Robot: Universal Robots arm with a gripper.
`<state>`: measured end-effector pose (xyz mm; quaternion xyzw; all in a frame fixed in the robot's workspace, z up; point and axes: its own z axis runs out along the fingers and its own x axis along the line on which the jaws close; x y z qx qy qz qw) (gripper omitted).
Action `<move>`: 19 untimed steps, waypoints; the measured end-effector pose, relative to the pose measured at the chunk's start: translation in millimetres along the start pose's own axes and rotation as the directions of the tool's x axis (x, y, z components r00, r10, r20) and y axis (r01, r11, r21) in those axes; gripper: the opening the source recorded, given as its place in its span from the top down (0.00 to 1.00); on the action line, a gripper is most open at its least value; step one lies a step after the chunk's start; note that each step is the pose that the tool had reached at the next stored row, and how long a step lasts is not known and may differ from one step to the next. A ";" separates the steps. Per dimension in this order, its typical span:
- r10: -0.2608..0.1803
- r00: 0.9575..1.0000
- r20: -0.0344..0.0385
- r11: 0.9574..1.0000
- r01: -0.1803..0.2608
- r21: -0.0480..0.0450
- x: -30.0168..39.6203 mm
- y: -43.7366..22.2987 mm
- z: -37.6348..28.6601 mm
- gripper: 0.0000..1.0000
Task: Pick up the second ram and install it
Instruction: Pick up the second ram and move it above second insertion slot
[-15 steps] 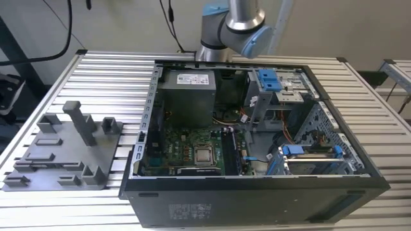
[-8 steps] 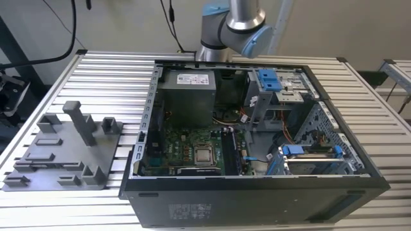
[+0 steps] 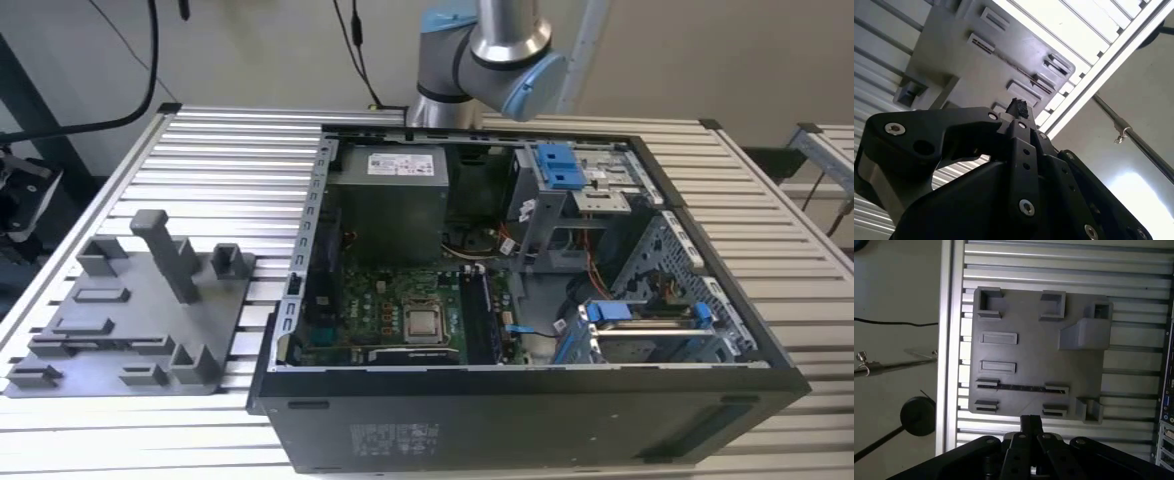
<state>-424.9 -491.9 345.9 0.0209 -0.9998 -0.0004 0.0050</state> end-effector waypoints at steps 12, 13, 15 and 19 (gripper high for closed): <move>-0.126 0.992 0.000 0.992 0.126 0.001 -0.1 -0.1 0.0 0.89; -0.145 0.989 0.000 0.989 0.145 0.001 0.0 0.0 0.1 0.89; -0.181 0.983 0.000 0.983 0.181 0.002 0.0 0.0 0.1 0.89; -0.251 0.968 -0.001 0.968 0.251 0.002 0.0 0.0 0.2 0.89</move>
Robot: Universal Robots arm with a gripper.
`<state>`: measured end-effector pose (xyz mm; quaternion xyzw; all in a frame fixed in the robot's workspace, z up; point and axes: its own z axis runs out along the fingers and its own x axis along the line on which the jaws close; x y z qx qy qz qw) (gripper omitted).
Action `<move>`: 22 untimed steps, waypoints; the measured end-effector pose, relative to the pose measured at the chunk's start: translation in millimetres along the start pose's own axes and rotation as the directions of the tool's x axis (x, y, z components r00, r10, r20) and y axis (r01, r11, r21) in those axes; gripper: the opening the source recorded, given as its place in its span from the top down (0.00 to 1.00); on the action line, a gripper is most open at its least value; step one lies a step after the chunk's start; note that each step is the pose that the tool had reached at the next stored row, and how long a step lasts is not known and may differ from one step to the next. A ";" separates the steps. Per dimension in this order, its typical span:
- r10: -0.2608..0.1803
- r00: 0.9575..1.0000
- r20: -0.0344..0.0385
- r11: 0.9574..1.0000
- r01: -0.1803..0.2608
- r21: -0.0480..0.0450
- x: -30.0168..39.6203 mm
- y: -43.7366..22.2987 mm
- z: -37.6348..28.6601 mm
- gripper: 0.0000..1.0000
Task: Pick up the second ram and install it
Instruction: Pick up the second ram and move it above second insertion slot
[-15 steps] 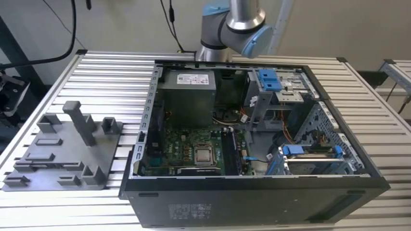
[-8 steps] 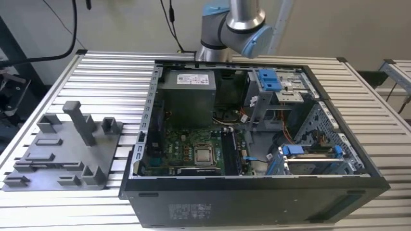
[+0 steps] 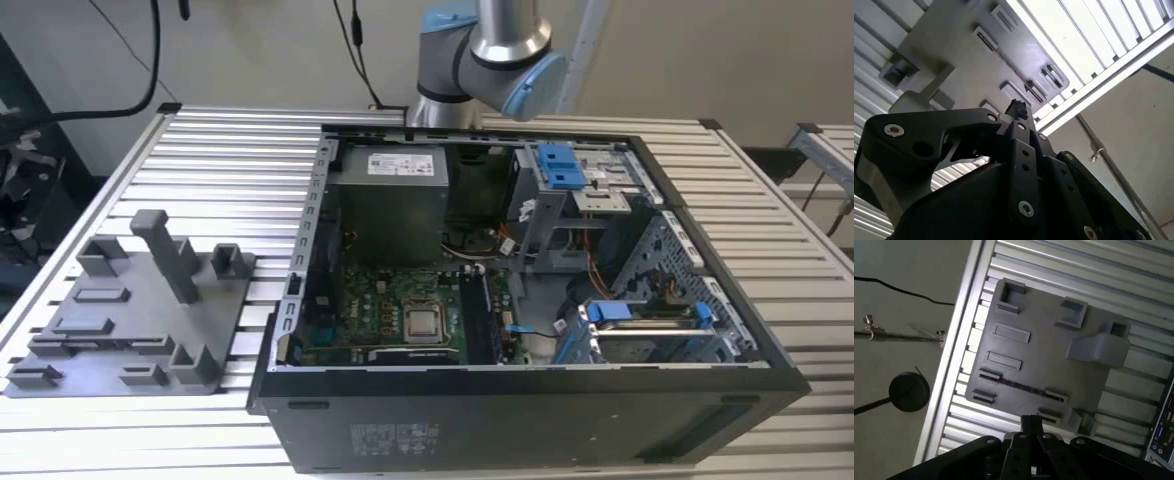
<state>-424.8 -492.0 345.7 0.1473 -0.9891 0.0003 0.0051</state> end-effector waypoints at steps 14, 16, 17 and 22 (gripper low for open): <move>-0.252 0.968 -0.001 0.968 0.252 0.002 0.0 0.0 0.2 0.89; -0.287 0.958 -0.001 0.958 0.287 0.003 0.0 0.0 0.2 0.89; -0.304 0.953 -0.001 0.953 0.304 0.003 0.0 0.0 0.2 0.89; -0.390 0.921 -0.001 0.921 0.390 0.004 0.0 0.0 0.3 0.89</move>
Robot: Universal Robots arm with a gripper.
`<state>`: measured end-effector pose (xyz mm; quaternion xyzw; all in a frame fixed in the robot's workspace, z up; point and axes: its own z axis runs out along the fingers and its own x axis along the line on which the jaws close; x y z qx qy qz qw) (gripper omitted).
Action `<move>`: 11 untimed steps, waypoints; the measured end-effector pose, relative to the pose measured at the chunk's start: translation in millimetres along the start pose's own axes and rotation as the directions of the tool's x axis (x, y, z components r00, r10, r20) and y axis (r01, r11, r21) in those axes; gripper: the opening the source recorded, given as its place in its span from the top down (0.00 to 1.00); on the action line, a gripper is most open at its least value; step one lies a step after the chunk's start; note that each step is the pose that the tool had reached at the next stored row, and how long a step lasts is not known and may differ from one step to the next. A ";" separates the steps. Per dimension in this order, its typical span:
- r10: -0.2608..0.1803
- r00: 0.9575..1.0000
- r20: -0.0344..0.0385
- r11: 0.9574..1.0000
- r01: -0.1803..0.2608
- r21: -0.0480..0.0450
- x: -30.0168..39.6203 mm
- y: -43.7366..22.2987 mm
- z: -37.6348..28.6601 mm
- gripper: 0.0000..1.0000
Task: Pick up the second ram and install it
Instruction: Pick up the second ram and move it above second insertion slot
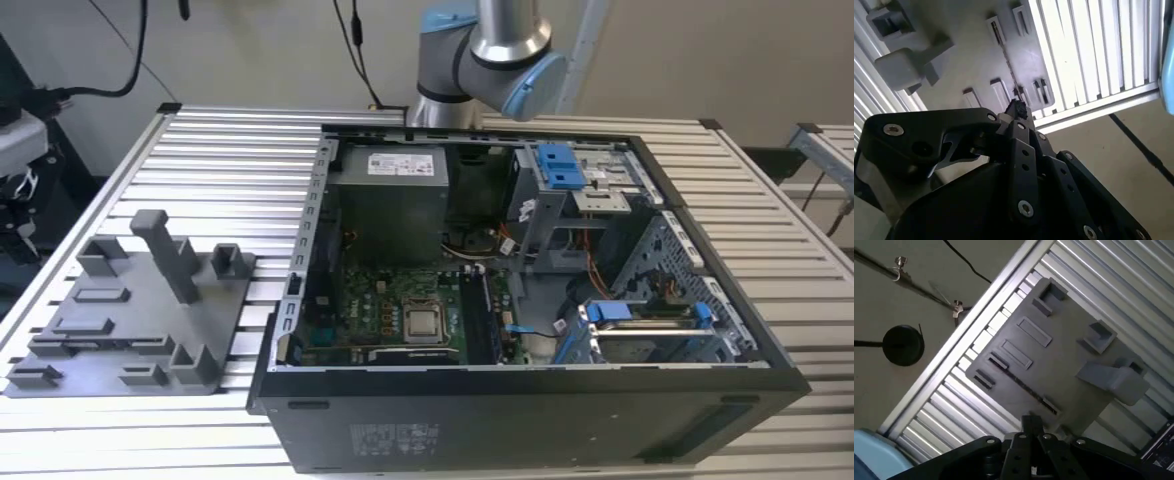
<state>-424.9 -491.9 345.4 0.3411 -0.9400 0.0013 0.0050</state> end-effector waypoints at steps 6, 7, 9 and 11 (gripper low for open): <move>-0.108 0.994 0.000 0.994 0.108 0.001 0.0 0.0 0.1 0.89; -0.127 0.992 0.000 0.992 0.127 0.001 0.0 0.0 0.1 0.89; -0.163 0.987 0.000 0.987 0.163 0.002 0.0 0.0 0.1 0.89; -0.198 0.980 0.000 0.980 0.198 0.002 0.0 0.0 0.2 0.89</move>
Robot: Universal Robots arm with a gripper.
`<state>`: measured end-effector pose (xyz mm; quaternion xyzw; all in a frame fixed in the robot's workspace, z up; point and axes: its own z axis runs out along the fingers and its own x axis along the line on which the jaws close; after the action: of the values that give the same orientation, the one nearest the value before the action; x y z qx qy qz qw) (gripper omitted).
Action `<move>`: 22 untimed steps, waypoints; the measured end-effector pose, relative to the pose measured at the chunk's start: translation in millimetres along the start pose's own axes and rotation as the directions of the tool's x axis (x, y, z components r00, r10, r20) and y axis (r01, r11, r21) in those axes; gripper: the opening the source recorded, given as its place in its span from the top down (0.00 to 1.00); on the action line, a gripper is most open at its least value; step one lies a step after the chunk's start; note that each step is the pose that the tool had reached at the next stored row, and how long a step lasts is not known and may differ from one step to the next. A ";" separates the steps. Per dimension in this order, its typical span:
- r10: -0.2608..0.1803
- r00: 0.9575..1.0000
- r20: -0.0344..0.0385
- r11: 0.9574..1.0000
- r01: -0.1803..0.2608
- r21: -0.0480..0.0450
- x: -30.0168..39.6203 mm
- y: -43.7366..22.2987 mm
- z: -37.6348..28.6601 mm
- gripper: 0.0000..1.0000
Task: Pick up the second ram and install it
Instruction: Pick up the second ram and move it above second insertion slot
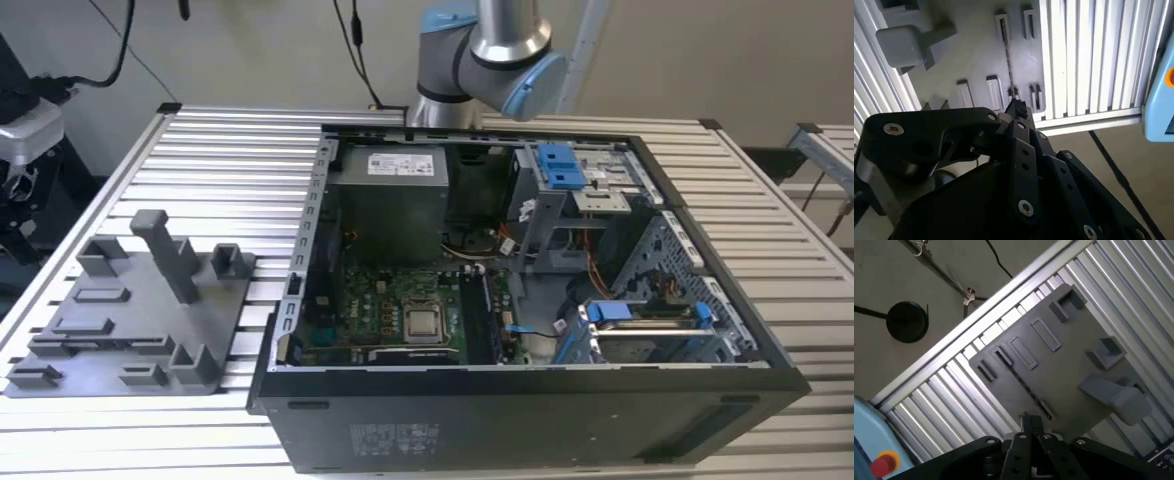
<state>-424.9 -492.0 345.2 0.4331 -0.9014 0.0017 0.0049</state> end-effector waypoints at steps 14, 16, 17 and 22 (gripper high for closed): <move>-0.252 0.968 -0.001 0.968 0.252 0.003 0.0 0.0 0.3 0.89; -0.286 0.958 -0.001 0.958 0.286 0.003 0.0 0.0 0.3 0.89; -0.305 0.952 -0.001 0.952 0.305 0.003 0.0 0.0 0.3 0.89; -0.390 0.921 -0.001 0.921 0.390 0.004 0.0 0.0 0.5 0.89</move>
<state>-424.9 -492.0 344.7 0.6037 -0.7972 0.0027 0.0044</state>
